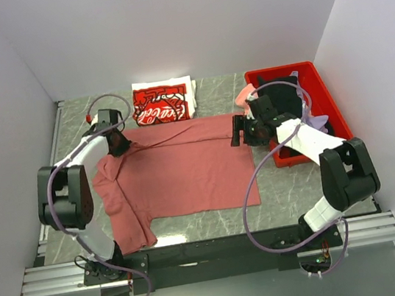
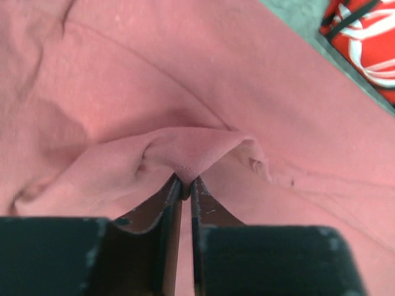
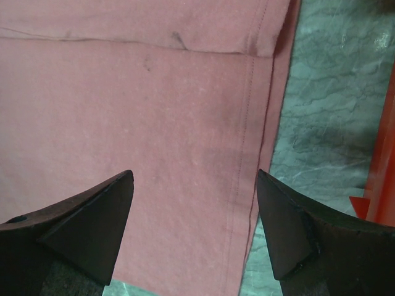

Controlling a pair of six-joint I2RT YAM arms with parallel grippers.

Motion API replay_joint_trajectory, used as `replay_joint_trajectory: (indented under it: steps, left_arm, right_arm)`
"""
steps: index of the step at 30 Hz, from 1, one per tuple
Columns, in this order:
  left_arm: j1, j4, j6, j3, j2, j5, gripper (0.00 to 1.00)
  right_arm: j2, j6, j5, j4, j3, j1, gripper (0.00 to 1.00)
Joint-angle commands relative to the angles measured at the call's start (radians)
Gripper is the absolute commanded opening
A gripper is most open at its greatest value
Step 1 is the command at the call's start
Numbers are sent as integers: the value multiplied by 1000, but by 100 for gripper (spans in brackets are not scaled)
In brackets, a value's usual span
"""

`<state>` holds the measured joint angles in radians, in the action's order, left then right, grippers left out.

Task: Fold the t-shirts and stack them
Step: Fold the tshirt

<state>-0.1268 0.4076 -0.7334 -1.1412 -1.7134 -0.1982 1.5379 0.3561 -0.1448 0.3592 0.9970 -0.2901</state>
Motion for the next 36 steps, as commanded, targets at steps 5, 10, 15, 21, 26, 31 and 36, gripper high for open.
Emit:
replay_joint_trajectory:
  steps: [5, 10, 15, 21, 26, 31, 36]
  left_arm:
    - [39, 16, 48, -130, -103, 8, 45]
    - [39, 20, 46, -137, -77, -20, 60]
    - [39, 5, 54, -105, -38, -23, 61]
    - [39, -15, 57, -107, -63, 5, 55]
    - [41, -46, 78, -115, -74, 22, 49]
    - [46, -49, 103, -153, -110, 16, 49]
    - [119, -125, 114, -184, -184, 150, 46]
  right_arm:
    - [22, -17, 21, -2, 52, -1, 86]
    - [25, -17, 17, -3, 55, -3, 86]
    - [30, -17, 16, -3, 55, -1, 86]
    - [30, -19, 13, -3, 52, -3, 86]
    - [25, -22, 16, -3, 49, -3, 86]
    - [30, -23, 16, 0, 51, -1, 86]
    - [30, -25, 16, 0, 51, -3, 86]
